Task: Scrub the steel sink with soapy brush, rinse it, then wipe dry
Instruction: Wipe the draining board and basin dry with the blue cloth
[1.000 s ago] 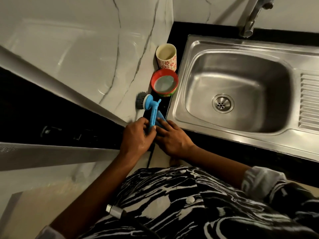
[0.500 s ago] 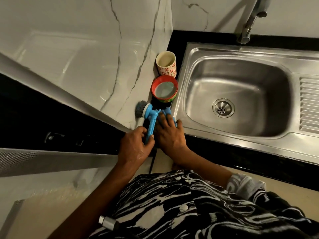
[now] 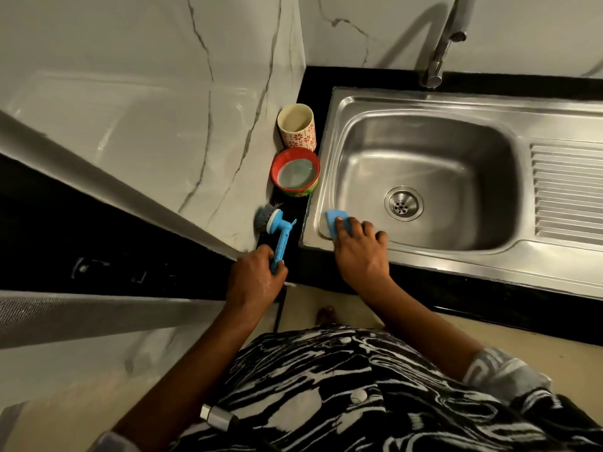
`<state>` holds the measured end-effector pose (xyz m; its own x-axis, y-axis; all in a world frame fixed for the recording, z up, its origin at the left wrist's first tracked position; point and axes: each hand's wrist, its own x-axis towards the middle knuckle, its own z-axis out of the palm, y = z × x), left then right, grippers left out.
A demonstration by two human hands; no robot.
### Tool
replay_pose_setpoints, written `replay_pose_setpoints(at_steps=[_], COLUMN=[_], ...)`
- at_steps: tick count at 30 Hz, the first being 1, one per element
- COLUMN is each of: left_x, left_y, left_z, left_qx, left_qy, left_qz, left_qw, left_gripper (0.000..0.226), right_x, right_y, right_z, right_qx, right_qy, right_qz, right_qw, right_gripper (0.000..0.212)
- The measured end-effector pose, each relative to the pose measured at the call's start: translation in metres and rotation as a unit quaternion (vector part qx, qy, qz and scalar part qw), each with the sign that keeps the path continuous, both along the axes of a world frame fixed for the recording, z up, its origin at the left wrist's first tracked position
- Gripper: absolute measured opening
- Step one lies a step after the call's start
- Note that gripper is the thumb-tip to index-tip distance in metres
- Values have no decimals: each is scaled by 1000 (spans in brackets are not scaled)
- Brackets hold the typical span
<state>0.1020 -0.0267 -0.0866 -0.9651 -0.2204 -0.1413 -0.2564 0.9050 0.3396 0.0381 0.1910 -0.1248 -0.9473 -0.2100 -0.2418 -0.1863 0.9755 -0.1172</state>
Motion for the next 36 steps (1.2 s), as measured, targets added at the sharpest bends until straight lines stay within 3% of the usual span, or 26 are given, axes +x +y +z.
replay_pose_setpoints(at_steps=[5,12,15,17,20,26,31,36], left_x=[-13,-28,-28,-26,-24,-11,-2,8], left_y=[6,6,8,9,9,17,25,27], left_z=[-7,-12,-15,-14,-12,-4,5,16], left_qx=[-29,-53,-58,-62,-65,-61,-62,-63], left_qy=[4,19,20,22,26,10,14,10], left_qz=[-8,-25,-22,-12,1,34,62,90], left_qw=[1000,998,998,998,998,998,996,994], left_gripper=[21,25,31,38,52,58,59,57], right_x=[0,29,47,62,79,78,54,27], right_y=[104,285,335,347,349,328,242,131], right_z=[1,38,30,14,-5,-16,-25,-21], right_qx=[-61,-178,-178,-150,-75,-111,-140,-115], right_qy=[28,169,147,99,62,75,55,8], right_qz=[-92,-188,-218,-167,-97,-7,112,163], right_qw=[993,951,948,969,990,991,982,980], right_gripper=[42,40,48,57,56,53,56,61])
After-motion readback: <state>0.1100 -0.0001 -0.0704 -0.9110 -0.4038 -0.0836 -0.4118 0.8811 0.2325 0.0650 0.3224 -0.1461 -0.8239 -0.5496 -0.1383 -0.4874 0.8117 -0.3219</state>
